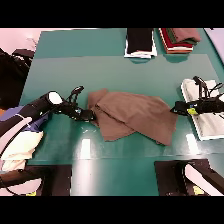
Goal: Fold the shirts.
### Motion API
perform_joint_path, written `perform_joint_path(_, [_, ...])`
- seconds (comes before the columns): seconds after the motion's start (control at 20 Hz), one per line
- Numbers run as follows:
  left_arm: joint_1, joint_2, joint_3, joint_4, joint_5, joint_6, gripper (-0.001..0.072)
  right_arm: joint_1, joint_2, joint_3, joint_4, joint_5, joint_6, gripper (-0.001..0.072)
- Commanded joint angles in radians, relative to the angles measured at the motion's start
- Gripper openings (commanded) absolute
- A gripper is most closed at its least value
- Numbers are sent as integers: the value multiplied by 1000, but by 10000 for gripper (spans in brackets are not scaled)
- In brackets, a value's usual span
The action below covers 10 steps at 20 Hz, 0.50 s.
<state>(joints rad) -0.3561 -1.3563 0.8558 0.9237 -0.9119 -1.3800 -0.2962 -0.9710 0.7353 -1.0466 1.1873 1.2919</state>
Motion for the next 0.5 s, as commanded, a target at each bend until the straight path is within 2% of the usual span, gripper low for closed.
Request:
perform_joint_path(0.0, [-24, 0, -7, -6, 37, 0, 430, 0, 1, 1, 1, 21, 2, 14])
perform_joint_path(0.05, [-24, 0, -7, -6, 39, -2, 429, 0, 1, 1, 7, 23, 2, 13])
perform_joint_path(0.1, [-24, 0, -7, -6, 40, -11, 350, 0, 1, 2, 7, 26, 2, 13])
perform_joint_path(0.15, [-23, 0, -6, -6, 40, -6, 34, 0, 1, 3, 7, 27, 2, 13])
perform_joint_path(0.3, [10, 15, 59, 42, 27, -11, 26, 0, 1, 64, 6, 50, 2, 13])
perform_joint_path(0.45, [124, 122, 208, 63, 21, -11, 25, 0, 23, 215, 5, 92, 2, 13])
